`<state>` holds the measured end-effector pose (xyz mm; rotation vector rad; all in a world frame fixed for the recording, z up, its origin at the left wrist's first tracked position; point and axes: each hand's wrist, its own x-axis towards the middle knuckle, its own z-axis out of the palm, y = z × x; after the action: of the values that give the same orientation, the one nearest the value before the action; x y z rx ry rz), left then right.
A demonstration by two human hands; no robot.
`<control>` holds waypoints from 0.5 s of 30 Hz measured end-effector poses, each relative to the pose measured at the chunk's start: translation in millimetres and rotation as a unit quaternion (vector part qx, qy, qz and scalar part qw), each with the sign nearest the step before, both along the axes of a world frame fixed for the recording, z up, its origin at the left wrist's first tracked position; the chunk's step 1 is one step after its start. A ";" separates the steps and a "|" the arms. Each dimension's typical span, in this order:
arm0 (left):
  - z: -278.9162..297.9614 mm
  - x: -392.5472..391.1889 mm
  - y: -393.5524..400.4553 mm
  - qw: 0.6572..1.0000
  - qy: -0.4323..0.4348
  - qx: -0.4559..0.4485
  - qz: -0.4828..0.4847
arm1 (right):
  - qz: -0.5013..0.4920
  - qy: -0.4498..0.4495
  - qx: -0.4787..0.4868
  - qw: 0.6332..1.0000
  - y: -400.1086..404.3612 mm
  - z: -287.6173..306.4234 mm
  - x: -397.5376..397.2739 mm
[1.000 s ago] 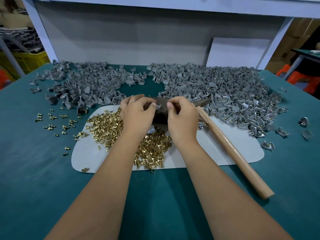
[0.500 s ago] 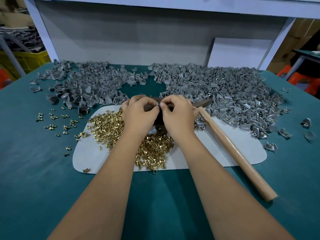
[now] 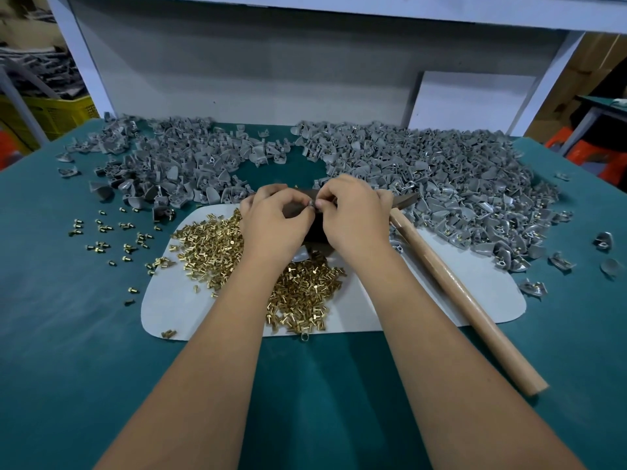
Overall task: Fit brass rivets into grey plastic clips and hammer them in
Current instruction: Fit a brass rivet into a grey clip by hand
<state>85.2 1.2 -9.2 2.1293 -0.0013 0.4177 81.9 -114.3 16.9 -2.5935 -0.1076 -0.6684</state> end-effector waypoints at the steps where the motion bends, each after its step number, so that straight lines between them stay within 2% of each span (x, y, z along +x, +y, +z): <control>1: 0.1 0.1 0.4 1.000 -0.002 0.002 -0.001 | 0.000 0.002 -0.011 1.000 0.4 1.6 0.2; 4: -0.6 1.1 1.5 1.000 -0.012 0.006 -0.008 | -0.010 0.039 -0.013 0.999 1.4 8.8 2.1; 8: -0.9 0.0 1.5 1.000 -0.011 0.007 -0.014 | -0.025 0.103 0.034 0.994 -0.8 16.8 1.5; 15: 1.6 -0.8 2.6 0.999 -0.015 0.026 -0.019 | -0.042 0.135 0.091 0.986 1.6 20.2 0.5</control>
<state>84.4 3.8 -7.6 2.1711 -0.0700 0.4315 82.4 -112.6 37.2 -2.4935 0.1418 -0.3305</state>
